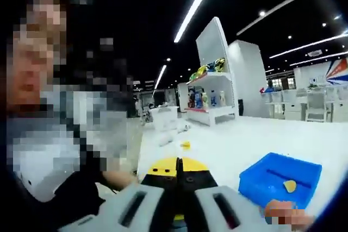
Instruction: Open the lid of the chip container on the table, take out the chips, place them into the box in front of the container, and close the lid
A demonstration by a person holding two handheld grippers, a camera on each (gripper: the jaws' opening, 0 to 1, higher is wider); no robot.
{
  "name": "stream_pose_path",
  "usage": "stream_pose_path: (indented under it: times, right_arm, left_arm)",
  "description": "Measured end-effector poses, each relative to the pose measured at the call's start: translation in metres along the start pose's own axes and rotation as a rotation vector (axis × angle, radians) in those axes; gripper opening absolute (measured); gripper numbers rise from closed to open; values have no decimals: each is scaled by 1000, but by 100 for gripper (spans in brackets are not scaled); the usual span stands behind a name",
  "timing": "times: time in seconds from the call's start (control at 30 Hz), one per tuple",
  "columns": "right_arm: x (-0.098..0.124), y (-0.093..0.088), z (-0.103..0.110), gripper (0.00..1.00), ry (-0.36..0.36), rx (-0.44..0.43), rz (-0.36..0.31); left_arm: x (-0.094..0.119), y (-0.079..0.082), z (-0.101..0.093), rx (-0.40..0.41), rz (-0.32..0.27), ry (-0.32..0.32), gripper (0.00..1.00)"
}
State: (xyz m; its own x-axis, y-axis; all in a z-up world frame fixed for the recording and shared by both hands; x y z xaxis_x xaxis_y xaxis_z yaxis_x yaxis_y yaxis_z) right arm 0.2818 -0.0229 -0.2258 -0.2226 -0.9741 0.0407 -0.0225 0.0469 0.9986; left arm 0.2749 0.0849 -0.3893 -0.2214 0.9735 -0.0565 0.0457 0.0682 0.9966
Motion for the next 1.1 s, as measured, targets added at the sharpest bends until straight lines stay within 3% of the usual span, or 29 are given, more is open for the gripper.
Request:
stream_pose_path:
  times: [0.07, 0.37, 0.47, 0.73, 1.0, 1.07, 1.1]
  right_arm:
    - [-1, 1, 2, 0, -6, 64, 2]
    - [-2, -1, 4, 0, 29, 105, -9]
    - [-7, -1, 7, 0, 62, 86, 43]
    - [-7, -3, 8, 0, 65, 86, 19]
    - [-1, -4, 5, 4, 10, 97, -58]
    - [4, -3, -5, 3, -99, 127, -52]
    - [7, -5, -11, 1, -139, 90, -46]
  left_arm:
    - [0, 0, 0, 1, 0, 1, 54]
    - [0, 0, 0, 1, 1, 0, 54]
    - [0, 0, 1, 1, 1, -1, 54]
    - [1, 0, 1, 3, 1, -2, 54]
    - [0, -1, -1, -2, -1, -2, 54]
    - [0, -1, -1, -2, -1, -2, 54]
    - [0, -1, -1, -3, -1, -2, 54]
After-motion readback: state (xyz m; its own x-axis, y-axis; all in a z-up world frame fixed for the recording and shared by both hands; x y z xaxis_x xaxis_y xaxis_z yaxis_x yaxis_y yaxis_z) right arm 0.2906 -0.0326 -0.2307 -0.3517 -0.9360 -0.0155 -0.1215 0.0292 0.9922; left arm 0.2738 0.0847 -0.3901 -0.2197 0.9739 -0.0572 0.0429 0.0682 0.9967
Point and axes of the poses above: the point that each gripper's makers call its tool centre point, and the gripper's own axes: x roughly backward along the fingers, z roughly to its left, y roughly out of its top, the point moved 9 cm from there along x, roughly backward along the fingers, and after that the axes turned 4 degrees about x, right-handed, at the moved point
